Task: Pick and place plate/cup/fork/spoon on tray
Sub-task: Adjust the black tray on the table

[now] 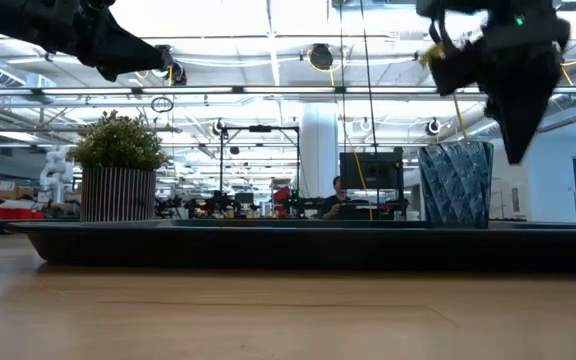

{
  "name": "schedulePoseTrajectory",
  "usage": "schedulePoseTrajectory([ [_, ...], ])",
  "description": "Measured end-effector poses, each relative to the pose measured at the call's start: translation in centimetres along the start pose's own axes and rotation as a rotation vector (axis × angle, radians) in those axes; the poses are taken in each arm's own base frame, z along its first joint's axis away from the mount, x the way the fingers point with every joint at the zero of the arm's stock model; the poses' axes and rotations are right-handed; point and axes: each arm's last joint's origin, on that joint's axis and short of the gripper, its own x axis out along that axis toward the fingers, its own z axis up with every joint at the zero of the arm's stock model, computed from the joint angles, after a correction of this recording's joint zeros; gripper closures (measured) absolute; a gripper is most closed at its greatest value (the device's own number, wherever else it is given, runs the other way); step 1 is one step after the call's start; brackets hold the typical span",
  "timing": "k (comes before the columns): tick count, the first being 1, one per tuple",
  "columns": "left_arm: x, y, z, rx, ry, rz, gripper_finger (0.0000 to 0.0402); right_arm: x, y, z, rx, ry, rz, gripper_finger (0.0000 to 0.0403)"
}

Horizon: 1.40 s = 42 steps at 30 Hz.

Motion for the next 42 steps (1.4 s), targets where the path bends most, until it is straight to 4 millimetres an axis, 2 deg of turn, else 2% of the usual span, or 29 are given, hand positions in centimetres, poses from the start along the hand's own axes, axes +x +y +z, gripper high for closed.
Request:
schedulePoseTrajectory([
  [8,0.0,0.0,0.1,-0.001,-0.006,0.001,0.0266,3.0,-1.6,-1.1,-0.022,0.029,-0.099,0.0257],
  [13,0.0,0.0,0.0,0.0,-0.004,0.002,0.0266,3.7,-2.2,-0.8,-0.026,-0.018,-0.118,0.0257],
  [21,0.0,0.0,0.0,0.001,0.0,0.002,0.0266,3.7,-2.6,0.2,-0.028,-0.099,-0.138,0.0257],
  [35,0.0,0.0,0.0,0.001,0.002,0.001,0.0266,3.4,-3.2,0.2,0.022,-0.115,-0.19,0.0257],
  [38,0.0,0.0,0.0,0.001,0.001,0.001,0.0266,3.0,-3.1,0.1,0.045,-0.114,-0.159,0.0257],
  [42,0.0,0.0,0.0,0.011,0.001,0.002,0.0266,1.6,-2.3,-0.1,0.078,-0.144,-0.096,0.0257],
])
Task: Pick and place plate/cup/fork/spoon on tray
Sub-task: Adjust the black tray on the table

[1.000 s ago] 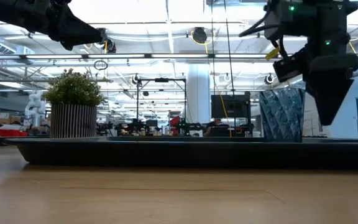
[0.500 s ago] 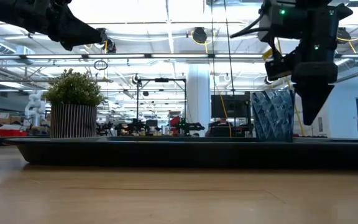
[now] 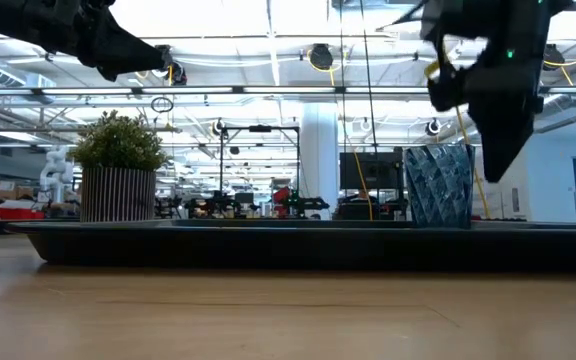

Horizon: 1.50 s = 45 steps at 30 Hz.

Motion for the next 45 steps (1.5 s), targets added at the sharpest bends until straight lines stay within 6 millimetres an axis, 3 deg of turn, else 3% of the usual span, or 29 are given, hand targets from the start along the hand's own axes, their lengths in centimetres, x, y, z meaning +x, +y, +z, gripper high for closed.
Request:
schedulePoseTrajectory([
  [7,0.0,0.1,0.2,0.034,-0.017,0.027,0.0266,-1.8,0.1,-1.6,0.216,0.053,-0.033,0.0257],
  [15,0.0,0.2,0.5,0.08,-0.047,0.055,0.0266,-1.0,0.6,-4.0,0.45,0.112,-0.108,0.0257],
  [23,0.0,0.2,0.5,0.089,-0.049,0.063,0.0266,2.2,0.0,-6.0,0.471,0.116,-0.137,0.0257],
  [31,0.0,0.2,0.5,0.075,-0.048,0.065,0.0266,4.9,-0.5,-6.8,0.488,0.071,-0.078,0.0257],
  [45,0.0,0.2,0.5,0.07,-0.046,0.064,0.0266,5.2,-0.6,-6.2,0.458,-0.026,-0.069,0.0257],
])
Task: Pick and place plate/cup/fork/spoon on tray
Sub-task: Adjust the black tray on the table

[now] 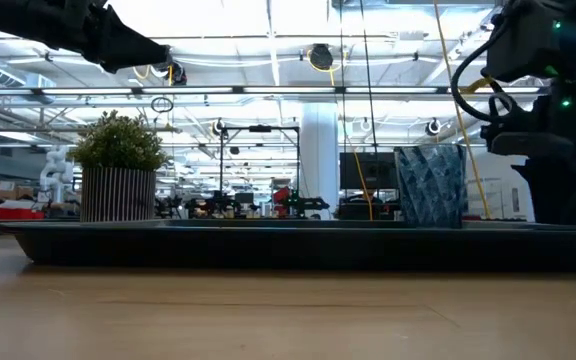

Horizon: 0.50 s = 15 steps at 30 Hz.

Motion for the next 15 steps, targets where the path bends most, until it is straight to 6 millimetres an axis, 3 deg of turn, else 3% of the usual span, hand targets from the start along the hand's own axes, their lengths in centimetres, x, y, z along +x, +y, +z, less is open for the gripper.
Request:
schedulePoseTrajectory([
  [15,0.0,0.0,0.0,-0.002,-0.005,0.001,0.0266,0.3,-0.2,1.7,-0.033,-0.06,-0.009,0.0257],
])
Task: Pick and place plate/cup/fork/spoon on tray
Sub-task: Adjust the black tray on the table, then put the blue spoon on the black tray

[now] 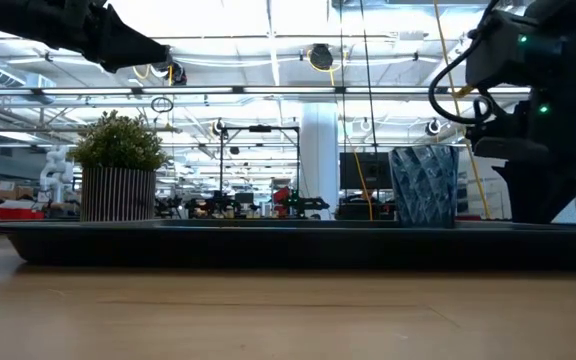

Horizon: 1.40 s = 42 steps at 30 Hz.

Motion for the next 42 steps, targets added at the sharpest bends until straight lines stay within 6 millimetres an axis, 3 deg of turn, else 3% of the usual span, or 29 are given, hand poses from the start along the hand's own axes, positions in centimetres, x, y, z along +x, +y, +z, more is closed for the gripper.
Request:
schedulePoseTrajectory([
  [15,0.0,0.0,0.0,-0.005,-0.002,0.0,0.0266,-1.6,-1.0,-1.0,-0.001,0.108,0.04,0.0258],
  [24,0.0,0.1,0.6,0.027,-0.062,0.011,0.0266,-2.9,-1.5,-2.7,0.081,0.245,0.087,0.0285],
  [30,-0.1,0.2,1.0,0.058,-0.097,0.018,0.0266,-3.8,-0.5,-4.5,0.188,0.397,0.145,0.0291],
  [38,0.0,0.0,0.3,0.073,-0.034,0.005,0.0266,-8.5,2.1,-5.9,0.34,0.445,0.121,0.0291],
  [42,0.1,-0.1,0.0,0.077,-0.002,-0.035,0.0266,-9.8,4.2,-7.7,0.408,0.465,0.076,0.0291],
])
